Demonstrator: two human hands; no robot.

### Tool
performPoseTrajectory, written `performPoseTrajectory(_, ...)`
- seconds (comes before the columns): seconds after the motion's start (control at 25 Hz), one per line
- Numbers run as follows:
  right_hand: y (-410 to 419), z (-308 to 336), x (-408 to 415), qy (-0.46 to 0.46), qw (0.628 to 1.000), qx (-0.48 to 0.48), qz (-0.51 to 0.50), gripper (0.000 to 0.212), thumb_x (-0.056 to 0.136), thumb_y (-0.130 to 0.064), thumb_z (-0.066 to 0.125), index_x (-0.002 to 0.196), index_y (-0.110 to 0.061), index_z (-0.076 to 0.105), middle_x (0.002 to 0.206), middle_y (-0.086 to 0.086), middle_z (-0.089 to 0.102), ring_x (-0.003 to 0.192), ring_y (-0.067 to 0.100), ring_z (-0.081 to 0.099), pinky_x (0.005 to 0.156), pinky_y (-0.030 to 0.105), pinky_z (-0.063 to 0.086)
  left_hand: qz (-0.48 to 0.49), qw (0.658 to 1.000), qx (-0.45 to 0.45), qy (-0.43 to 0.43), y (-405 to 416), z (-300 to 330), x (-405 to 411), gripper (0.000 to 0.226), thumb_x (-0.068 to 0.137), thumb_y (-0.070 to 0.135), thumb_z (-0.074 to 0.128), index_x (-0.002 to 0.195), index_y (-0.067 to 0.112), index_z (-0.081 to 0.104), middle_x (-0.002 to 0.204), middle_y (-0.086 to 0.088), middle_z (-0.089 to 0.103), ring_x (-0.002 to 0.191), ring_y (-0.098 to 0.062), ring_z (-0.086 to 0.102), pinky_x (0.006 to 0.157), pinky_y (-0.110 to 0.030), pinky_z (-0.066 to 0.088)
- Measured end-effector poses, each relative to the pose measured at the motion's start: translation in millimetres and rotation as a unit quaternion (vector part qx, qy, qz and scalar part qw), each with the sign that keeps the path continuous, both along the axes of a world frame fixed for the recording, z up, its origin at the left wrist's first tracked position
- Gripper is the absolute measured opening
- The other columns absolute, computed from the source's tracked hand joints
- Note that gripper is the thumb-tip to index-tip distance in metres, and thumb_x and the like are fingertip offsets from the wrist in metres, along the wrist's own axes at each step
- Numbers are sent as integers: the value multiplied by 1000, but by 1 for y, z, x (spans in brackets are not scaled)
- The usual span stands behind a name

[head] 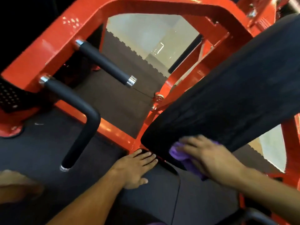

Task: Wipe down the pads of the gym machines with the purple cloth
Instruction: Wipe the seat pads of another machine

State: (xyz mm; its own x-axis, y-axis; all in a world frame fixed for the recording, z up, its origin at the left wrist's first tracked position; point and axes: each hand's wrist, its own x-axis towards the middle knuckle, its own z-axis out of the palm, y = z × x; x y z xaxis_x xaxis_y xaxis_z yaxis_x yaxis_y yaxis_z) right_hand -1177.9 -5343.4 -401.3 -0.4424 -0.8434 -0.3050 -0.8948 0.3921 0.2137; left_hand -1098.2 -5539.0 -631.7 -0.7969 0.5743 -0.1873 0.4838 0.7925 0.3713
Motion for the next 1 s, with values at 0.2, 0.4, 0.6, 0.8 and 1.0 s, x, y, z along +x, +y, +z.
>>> performPoseTrajectory(0.2, -157, 41, -57, 75, 971, 72, 215, 45, 93, -38, 30, 122, -24, 62, 130, 1, 57, 114, 28, 49, 93, 40, 46, 21, 996, -18, -86, 3, -7, 12, 77, 109, 48, 37, 165, 18, -6, 171, 0, -18, 157, -15, -19, 128, -39, -8)
performPoseTrajectory(0.4, -179, -53, -105, -25, 904, 374, 206, 33, 97, -34, 47, 129, -31, 57, 128, -1, 63, 115, 28, 59, 95, 43, 50, 19, 999, 14, -39, 12, -17, 22, 79, 108, 53, 32, 163, 18, -12, 168, 2, -26, 153, -11, -28, 122, -34, -22)
performPoseTrajectory(0.6, -188, -154, -81, -75, 851, 487, 182, 20, 101, -21, 47, 83, -20, 55, 87, -4, 56, 77, 17, 57, 78, 32, 46, 0, 998, 60, -16, 4, -37, 22, 79, 107, 61, 26, 164, 20, -11, 164, 5, -28, 152, -9, -31, 122, -33, -25)
performPoseTrajectory(0.8, -200, -90, -104, -127, 849, 468, 212, 17, 94, -21, 57, 100, -35, 63, 111, -7, 62, 102, 19, 59, 78, 20, 40, -9, 998, 60, -17, 4, -39, 11, 89, 103, 68, 28, 163, 17, -11, 166, 2, -27, 151, -9, -32, 121, -33, -26)
performPoseTrajectory(1.0, -201, -100, -123, -130, 874, 452, 121, 35, 86, -25, 56, 117, -38, 66, 118, -8, 69, 107, 20, 64, 96, 36, 51, -21, 997, 69, -26, 3, -43, 0, 97, 99, 72, 35, 164, 14, -10, 169, 0, -25, 152, -10, -31, 122, -33, -24)
